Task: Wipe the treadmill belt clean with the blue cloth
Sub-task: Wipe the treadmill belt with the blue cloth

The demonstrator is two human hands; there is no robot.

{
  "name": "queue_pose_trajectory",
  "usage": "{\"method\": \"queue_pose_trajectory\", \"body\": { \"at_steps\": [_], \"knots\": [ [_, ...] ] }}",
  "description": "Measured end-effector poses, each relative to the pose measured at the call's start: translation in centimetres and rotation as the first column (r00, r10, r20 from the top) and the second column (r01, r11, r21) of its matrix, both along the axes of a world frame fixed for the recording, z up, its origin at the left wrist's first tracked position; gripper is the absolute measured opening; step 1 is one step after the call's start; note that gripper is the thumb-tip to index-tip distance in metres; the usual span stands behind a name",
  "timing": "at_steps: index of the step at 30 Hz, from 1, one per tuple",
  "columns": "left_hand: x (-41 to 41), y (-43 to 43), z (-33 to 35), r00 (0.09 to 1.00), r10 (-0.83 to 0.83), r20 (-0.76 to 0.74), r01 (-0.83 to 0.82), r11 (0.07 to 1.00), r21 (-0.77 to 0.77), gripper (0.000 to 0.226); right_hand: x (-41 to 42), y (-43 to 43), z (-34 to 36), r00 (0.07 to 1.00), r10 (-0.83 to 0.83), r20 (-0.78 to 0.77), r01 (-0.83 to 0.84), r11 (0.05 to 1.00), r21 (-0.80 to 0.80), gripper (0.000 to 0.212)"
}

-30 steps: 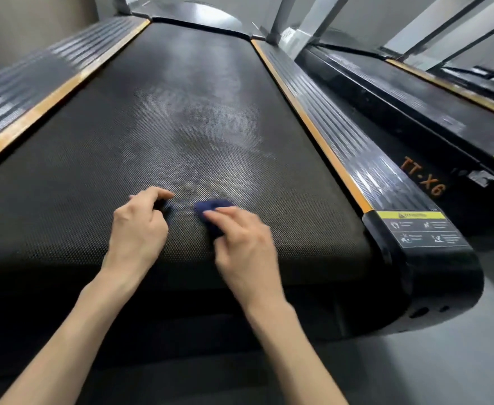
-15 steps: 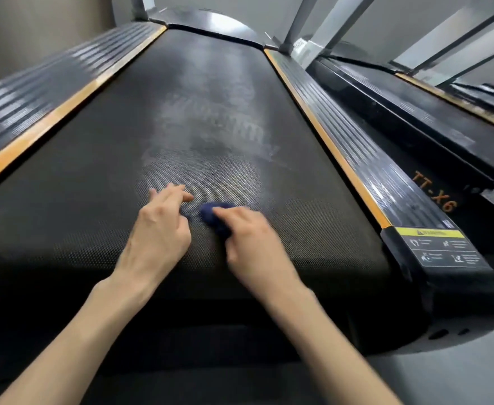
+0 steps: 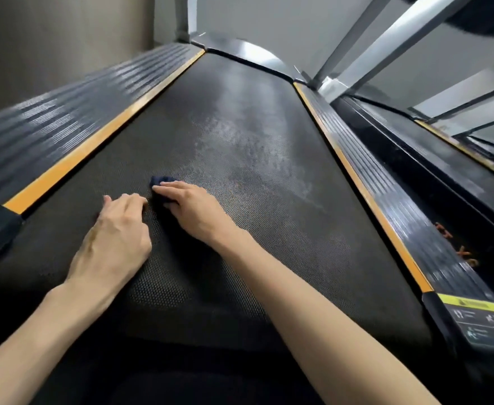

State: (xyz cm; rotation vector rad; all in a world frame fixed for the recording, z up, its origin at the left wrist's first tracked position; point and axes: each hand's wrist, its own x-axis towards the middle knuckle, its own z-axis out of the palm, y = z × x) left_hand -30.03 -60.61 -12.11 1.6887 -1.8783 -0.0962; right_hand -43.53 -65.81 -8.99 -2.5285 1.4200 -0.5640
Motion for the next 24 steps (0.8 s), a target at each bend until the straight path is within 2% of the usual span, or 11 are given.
{"method": "queue_pose_trajectory", "body": {
  "at_steps": [2, 4, 6, 7, 8, 10, 12, 14, 17, 21, 24],
  "knots": [
    [0.0, 0.1, 0.1, 0.999, 0.006, -0.031, -0.006, 1.0, 0.009, 0.038, -3.5, -1.0, 0.7, 0.995, -0.101, -0.002, 0.101, 0.995, -0.018, 0.041],
    [-0.1, 0.4, 0.4, 0.998, 0.014, -0.054, -0.014, 1.0, -0.003, 0.037, -9.6, -1.6, 1.3, 0.917, -0.399, -0.024, 0.398, 0.917, -0.04, 0.039],
    [-0.3, 0.5, 0.4, 0.999, 0.017, -0.051, -0.017, 1.0, 0.003, 0.036, -15.7, -2.6, 1.5, 0.697, -0.714, -0.064, 0.714, 0.7, -0.031, 0.028],
    [-0.4, 0.7, 0.4, 0.999, 0.016, -0.041, -0.015, 1.0, 0.013, 0.037, -16.9, -3.2, 1.6, 0.594, -0.798, -0.1, 0.802, 0.598, -0.009, 0.023],
    [-0.5, 0.8, 0.5, 0.999, 0.017, -0.032, -0.016, 1.0, 0.022, 0.038, -16.6, -4.0, 1.8, 0.537, -0.834, -0.128, 0.842, 0.54, 0.014, 0.021],
    [-0.6, 0.9, 0.6, 0.999, 0.03, -0.035, -0.029, 0.999, 0.025, 0.04, -13.4, -6.0, 1.9, 0.586, -0.8, -0.128, 0.81, 0.585, 0.048, 0.028],
    [-0.7, 0.9, 0.7, 0.999, 0.039, -0.038, -0.039, 0.999, 0.013, 0.041, -7.5, -7.3, 2.1, 0.768, -0.628, -0.129, 0.636, 0.771, 0.033, 0.035],
    [-0.7, 0.8, 0.4, 0.999, 0.045, -0.014, -0.045, 0.999, 0.02, 0.042, -0.8, -6.8, 2.0, 0.928, -0.354, -0.117, 0.363, 0.929, 0.075, 0.044],
    [-0.5, 0.6, 0.3, 0.999, 0.04, -0.01, -0.04, 0.999, 0.021, 0.05, 4.8, -5.1, 1.4, 0.985, -0.051, -0.167, 0.055, 0.998, 0.016, 0.051],
    [-0.6, 1.5, 1.6, 0.994, 0.073, -0.085, -0.073, 0.997, 0.004, 0.035, 0.5, -6.0, 1.8, 0.981, -0.109, -0.16, 0.103, 0.994, -0.04, 0.054],
    [-0.6, 1.9, 1.9, 0.992, 0.063, -0.105, -0.061, 0.998, 0.02, 0.037, -7.3, -6.3, 2.0, 0.896, -0.379, -0.231, 0.37, 0.925, -0.084, 0.051]
  ]
}}
